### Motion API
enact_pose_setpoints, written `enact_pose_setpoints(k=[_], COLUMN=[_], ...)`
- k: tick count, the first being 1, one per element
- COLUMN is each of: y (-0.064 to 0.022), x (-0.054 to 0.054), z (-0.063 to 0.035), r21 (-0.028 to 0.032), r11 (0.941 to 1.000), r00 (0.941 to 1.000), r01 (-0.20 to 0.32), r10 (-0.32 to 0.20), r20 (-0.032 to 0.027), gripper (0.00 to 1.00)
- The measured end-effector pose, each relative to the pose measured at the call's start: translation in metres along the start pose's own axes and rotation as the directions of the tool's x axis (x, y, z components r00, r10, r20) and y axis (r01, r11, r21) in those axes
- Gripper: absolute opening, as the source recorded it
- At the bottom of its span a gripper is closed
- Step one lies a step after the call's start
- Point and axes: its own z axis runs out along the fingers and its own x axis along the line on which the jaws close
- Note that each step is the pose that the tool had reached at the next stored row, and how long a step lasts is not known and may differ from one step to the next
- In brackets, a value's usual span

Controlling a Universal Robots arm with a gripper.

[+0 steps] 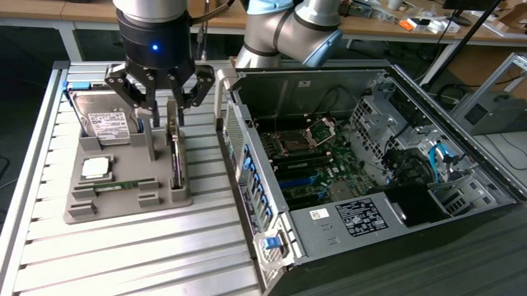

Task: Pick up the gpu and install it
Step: 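Pick up the gpu and move the gpu toward the slot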

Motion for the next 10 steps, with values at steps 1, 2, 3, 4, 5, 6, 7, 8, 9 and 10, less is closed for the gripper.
enact_pose_setpoints(k=[1,2,3,4,5,6,7,8,9,10], y=[-0.0001,-0.0001,-0.0001,-0.0002,-0.0002,-0.0002,-0.0003,-0.0003,-0.0003,-0.0004], x=[0.0003,0.0007,0.0010,0.0013,0.0017,0.0020,0.0023,0.0026,0.0028,0.0030], z=[0.0003,0.0006,0.0009,0.0012,0.0015,0.0018,0.0020,0.0024,0.0026,0.0029], r21=[0.0000,0.0000,0.0000,0.0000,0.0000,-0.0001,0.0000,-0.0001,0.0000,0.0000], r11=[1.0000,1.0000,1.0000,1.0000,1.0000,1.0000,1.0000,1.0000,1.0000,1.0000], r00=[1.0000,1.0000,1.0000,1.0000,1.0000,1.0000,1.0000,1.0000,1.0000,1.0000], r01=[0.000,0.000,0.000,0.000,0.000,0.000,0.000,0.000,0.000,0.000], r10=[0.000,0.000,0.000,0.000,0.000,0.000,0.000,0.000,0.000,0.000], r20=[0.0000,0.0000,0.0000,0.0000,0.0000,0.0000,0.0000,0.0001,0.0000,0.0000], gripper=[0.42,0.42,0.42,0.42,0.42,0.42,0.42,0.42,0.42,0.42])
